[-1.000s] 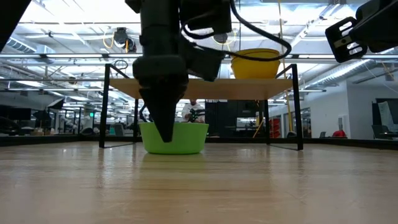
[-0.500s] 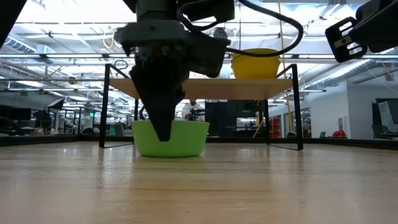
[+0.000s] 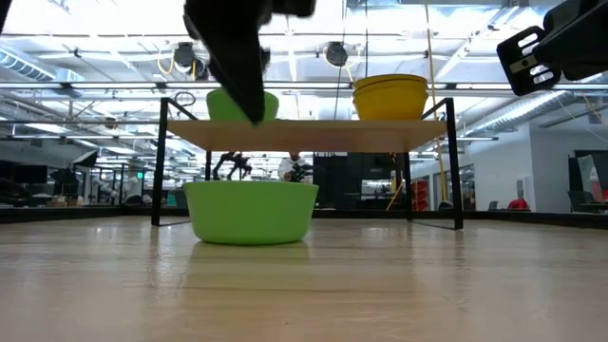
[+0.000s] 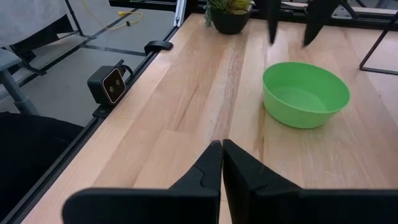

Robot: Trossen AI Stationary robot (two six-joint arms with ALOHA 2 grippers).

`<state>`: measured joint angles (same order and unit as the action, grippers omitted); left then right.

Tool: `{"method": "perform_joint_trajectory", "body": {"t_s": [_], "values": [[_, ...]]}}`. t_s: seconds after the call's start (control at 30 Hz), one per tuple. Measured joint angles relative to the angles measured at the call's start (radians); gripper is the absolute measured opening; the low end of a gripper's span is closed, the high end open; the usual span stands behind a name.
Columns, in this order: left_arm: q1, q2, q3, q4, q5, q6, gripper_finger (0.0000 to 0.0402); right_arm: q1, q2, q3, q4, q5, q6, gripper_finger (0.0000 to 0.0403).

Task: Pick & Place Mini bowls
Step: Stack the green bowl on top of the green bowl on the shelf

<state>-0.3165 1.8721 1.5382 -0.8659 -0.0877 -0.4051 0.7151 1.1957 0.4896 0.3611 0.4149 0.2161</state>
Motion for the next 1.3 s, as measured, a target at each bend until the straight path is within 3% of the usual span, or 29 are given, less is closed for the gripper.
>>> {"method": "perform_joint_trajectory", "body": {"t_s": [0.13,0.27,0.5,0.67,0.97,1.3], "values": [[-0.008,-0.083,-0.072,0.024,-0.063,-0.046,0.0191,0.0,0.0,0.0,-0.002,-0.001,0.0,0.0002],[0.006,-0.17,-0.232,0.099,-0.101,-0.14,0.0191,0.0,0.0,0.0,-0.006,-0.001,0.004,0.0002],[0.069,-0.243,-0.444,0.178,-0.114,-0.487,0.0191,-0.002,0.0,0.0,0.001,0.0,-0.005,0.0002],[0.094,-0.234,-0.474,0.171,-0.071,-0.624,0.0191,-0.003,0.0,0.0,0.008,0.001,-0.019,0.0002],[0.084,-0.234,-0.476,0.28,-0.069,-0.623,0.0191,-0.003,0.0,0.0,0.006,0.002,-0.019,0.0002],[0.071,-0.174,-0.476,0.28,-0.06,-0.678,0.0191,-0.003,0.0,0.0,0.007,0.002,-0.019,0.0002]]}}
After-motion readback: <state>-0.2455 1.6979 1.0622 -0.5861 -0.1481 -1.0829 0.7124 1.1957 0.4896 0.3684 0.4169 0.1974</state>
